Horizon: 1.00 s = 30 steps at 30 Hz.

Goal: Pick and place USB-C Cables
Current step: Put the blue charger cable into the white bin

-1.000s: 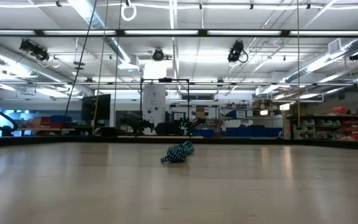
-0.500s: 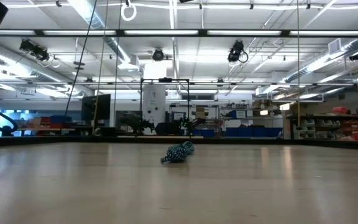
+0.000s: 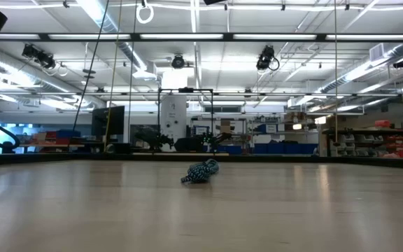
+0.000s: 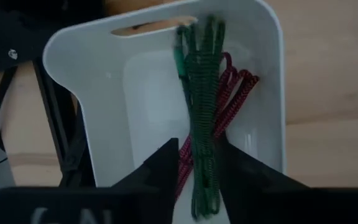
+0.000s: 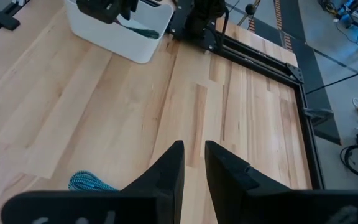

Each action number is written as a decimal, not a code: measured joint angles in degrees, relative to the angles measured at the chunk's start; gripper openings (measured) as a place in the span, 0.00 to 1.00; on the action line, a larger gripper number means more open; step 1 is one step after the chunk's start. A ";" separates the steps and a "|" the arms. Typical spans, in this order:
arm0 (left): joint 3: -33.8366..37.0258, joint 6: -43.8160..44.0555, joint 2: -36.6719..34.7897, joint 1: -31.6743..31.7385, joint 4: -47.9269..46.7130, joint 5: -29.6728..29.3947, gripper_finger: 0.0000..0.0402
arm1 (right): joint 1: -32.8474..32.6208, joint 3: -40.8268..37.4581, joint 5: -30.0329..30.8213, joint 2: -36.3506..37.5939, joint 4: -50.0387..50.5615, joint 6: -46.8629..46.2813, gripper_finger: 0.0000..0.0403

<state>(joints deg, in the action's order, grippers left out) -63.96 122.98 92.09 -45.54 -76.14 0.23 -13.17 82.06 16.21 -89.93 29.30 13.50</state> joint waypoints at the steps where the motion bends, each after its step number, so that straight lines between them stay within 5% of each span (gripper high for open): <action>1: 0.00 0.00 0.00 0.00 0.14 0.00 0.30 | 0.00 0.00 0.00 0.00 0.01 0.00 0.18; 16: 0.00 -5.06 0.04 0.00 -0.81 -1.77 0.41 | 0.22 0.00 0.15 0.00 0.35 0.15 0.18; 23: -4.57 -8.10 0.04 0.00 -11.88 -3.50 0.41 | 0.22 0.00 0.15 0.00 0.38 -0.24 0.18; 26: -8.05 -13.33 -0.05 0.00 -13.70 -11.26 0.41 | 0.22 0.00 0.17 0.00 0.37 -1.77 0.18; 30: -12.24 -27.15 -0.88 0.10 -12.00 -31.51 0.40 | 0.42 0.00 0.15 0.00 1.20 -5.13 0.18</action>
<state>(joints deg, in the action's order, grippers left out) -76.20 95.83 91.22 -45.44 -88.14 -31.28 -12.75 82.06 16.36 -89.93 30.50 8.36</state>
